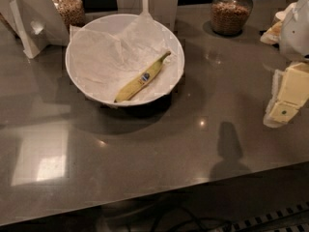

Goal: Pick banana from white bowl

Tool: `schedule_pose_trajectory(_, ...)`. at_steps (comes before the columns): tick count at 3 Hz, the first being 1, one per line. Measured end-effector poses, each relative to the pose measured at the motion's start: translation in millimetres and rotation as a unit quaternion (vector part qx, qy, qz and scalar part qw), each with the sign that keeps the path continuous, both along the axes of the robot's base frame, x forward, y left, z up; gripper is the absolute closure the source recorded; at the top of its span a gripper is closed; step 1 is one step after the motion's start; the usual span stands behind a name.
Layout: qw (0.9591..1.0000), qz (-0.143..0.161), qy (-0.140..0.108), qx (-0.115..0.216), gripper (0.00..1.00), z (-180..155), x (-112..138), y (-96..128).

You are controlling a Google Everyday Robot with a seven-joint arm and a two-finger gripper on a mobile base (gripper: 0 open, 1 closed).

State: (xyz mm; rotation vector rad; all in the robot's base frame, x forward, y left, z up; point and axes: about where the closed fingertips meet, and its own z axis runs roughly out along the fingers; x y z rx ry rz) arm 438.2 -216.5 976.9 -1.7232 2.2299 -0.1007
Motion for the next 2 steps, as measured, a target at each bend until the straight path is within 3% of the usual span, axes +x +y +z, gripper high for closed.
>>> schedule_pose_trajectory(1,1.0,0.0,0.0,0.0,0.0,0.0,0.0,0.0)
schedule_pose_trajectory(2,0.9997,0.018,-0.019,0.006,0.0,6.1,5.4,9.0)
